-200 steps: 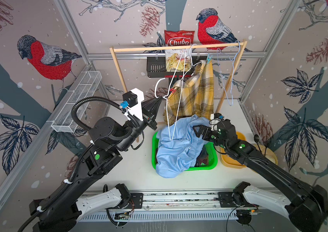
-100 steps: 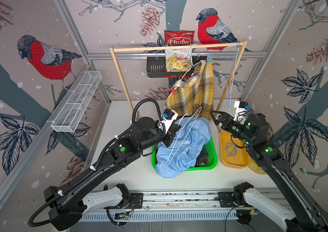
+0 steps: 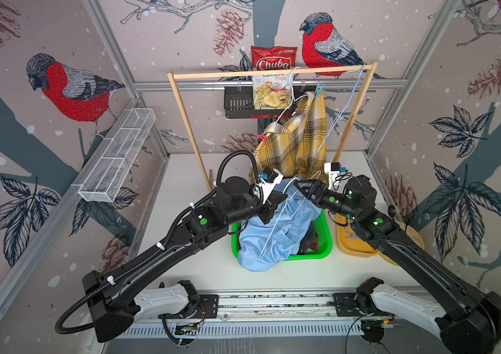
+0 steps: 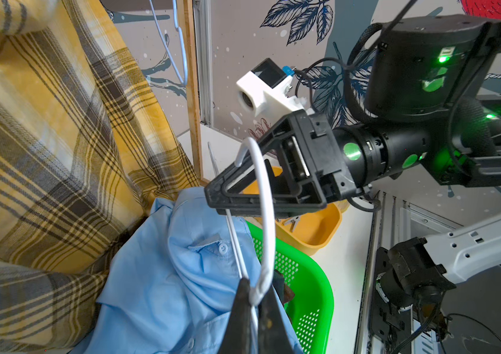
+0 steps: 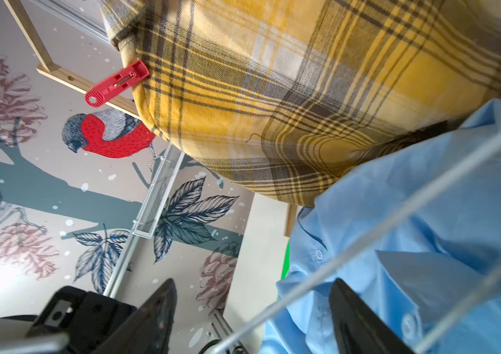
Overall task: Remove the clothespins securing long-sleeve shirts to the hanger
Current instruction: Remove the long-sleeve shirt from the hanger.
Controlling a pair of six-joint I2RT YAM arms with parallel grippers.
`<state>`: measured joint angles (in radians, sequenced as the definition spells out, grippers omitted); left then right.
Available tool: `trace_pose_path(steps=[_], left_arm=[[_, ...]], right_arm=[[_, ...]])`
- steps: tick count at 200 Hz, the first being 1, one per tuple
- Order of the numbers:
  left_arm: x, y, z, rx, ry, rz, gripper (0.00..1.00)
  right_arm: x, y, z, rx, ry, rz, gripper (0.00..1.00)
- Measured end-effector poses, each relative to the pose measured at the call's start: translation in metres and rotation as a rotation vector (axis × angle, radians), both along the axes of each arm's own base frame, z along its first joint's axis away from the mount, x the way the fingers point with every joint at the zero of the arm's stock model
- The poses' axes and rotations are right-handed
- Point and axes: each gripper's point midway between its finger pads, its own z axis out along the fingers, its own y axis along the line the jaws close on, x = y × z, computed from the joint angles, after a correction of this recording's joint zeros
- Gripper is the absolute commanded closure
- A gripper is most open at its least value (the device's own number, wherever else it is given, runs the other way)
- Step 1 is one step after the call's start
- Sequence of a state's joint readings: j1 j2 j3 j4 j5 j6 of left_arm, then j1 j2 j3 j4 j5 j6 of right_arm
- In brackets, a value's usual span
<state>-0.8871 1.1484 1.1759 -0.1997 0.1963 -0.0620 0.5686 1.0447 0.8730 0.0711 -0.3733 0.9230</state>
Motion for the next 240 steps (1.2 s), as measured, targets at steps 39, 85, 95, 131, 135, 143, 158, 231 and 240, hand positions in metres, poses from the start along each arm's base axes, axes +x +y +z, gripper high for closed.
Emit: trace_pose_path(steps=[39, 85, 95, 131, 135, 143, 158, 231, 240], left_arm=[[-0.001, -0.001, -0.002, -0.018, 0.002, -0.005, 1.0], [0.0, -0.002, -0.014, 0.006, 0.021, -0.002, 1.0], [0.003, -0.002, -0.018, 0.015, 0.026, 0.006, 1.0], [0.007, -0.006, -0.024, 0.028, 0.032, 0.016, 0.76], [0.008, -0.006, -0.025, 0.028, 0.032, 0.015, 0.7], [0.009, -0.007, -0.022, 0.022, 0.025, 0.018, 0.57], [0.013, -0.006, -0.017, 0.009, 0.009, 0.037, 0.41], [0.021, 0.029, 0.014, -0.07, -0.073, 0.14, 0.17], [0.02, 0.035, 0.008, -0.067, -0.064, 0.144, 0.18]], right_arm=[[0.001, 0.019, -0.005, 0.032, 0.047, 0.055, 0.71], [0.005, 0.018, 0.01, 0.103, 0.047, 0.034, 0.98], [0.008, 0.015, 0.013, 0.112, 0.04, 0.016, 1.0], [0.016, 0.009, 0.009, 0.111, 0.055, -0.015, 1.0], [0.017, 0.007, 0.008, 0.109, 0.056, -0.02, 1.0], [0.019, 0.004, 0.003, 0.099, 0.066, -0.028, 1.0], [0.025, -0.003, -0.003, 0.087, 0.087, -0.052, 1.0], [0.061, -0.058, -0.006, 0.107, 0.104, -0.222, 1.0], [0.063, -0.06, -0.007, 0.111, 0.107, -0.23, 1.0]])
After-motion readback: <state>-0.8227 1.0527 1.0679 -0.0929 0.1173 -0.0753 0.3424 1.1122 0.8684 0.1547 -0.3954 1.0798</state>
